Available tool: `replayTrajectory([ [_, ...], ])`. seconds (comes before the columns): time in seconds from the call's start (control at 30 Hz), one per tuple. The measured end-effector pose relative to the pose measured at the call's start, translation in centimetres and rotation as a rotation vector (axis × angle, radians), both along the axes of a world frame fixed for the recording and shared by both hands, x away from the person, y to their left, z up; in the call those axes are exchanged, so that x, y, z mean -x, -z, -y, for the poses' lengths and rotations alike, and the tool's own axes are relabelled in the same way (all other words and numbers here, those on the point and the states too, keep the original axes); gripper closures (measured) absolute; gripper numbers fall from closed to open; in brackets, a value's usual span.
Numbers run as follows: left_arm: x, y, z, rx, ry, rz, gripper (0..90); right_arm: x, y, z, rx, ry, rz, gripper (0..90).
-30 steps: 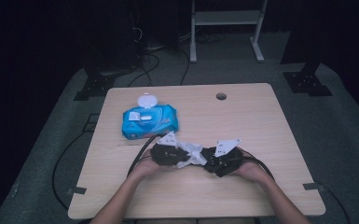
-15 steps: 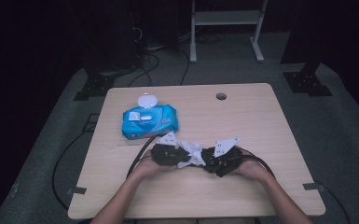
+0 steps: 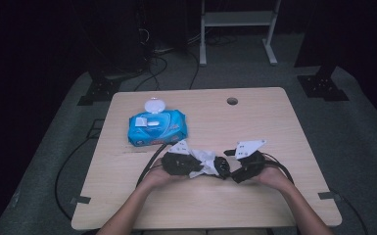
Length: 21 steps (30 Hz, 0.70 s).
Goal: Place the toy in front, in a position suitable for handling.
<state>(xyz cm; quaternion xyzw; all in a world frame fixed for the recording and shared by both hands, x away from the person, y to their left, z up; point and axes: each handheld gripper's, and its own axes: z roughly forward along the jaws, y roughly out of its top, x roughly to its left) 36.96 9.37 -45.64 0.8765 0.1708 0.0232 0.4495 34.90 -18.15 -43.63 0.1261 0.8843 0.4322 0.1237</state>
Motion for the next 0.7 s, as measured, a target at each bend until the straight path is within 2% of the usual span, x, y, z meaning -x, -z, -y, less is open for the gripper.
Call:
replayTrajectory([
  [0.07,0.0,0.0,0.1,-0.001,-0.002,0.002,77.0,0.5,-0.7,-0.6,-0.048,-0.028,0.039,36.7],
  [0.1,0.0,0.0,0.1,-0.004,0.002,0.003,77.0,0.6,-0.9,-1.3,-0.049,-0.04,0.054,41.5],
  [0.17,0.1,0.0,0.2,-0.001,0.004,0.001,76.9,0.1,-0.8,-2.7,0.002,-0.048,0.058,46.8],
  [0.23,0.2,0.1,0.2,0.002,0.01,-0.004,76.3,-0.8,-0.3,-3.8,-0.003,-0.054,0.033,56.5],
  [0.37,0.1,-0.1,-0.2,-0.003,0.02,-0.011,71.2,-1.7,0.8,-4.3,0.008,-0.057,-0.026,73.4],
  [0.4,0.0,-0.2,-0.4,-0.007,0.027,-0.001,68.0,-1.8,0.9,-4.2,0.014,-0.056,-0.033,75.0],
  [0.5,-0.1,-1.1,-1.5,0.029,0.029,0.034,52.4,-1.7,0.9,-4.0,0.03,-0.06,-0.028,77.1],
  [0.57,-0.2,-1.4,-2.2,0.042,0.006,0.06,36.6,-1.6,0.9,-3.9,0.042,-0.065,-0.019,78.1],
  [0.63,-0.4,-1.3,-2.5,0.033,0.004,0.068,25.2,-1.6,0.9,-3.9,0.045,-0.068,-0.014,79.3],
  [0.7,-0.6,-0.8,-2.4,0.013,0.015,0.065,19.0,-1.5,0.9,-3.9,0.05,-0.067,-0.007,79.7],
])
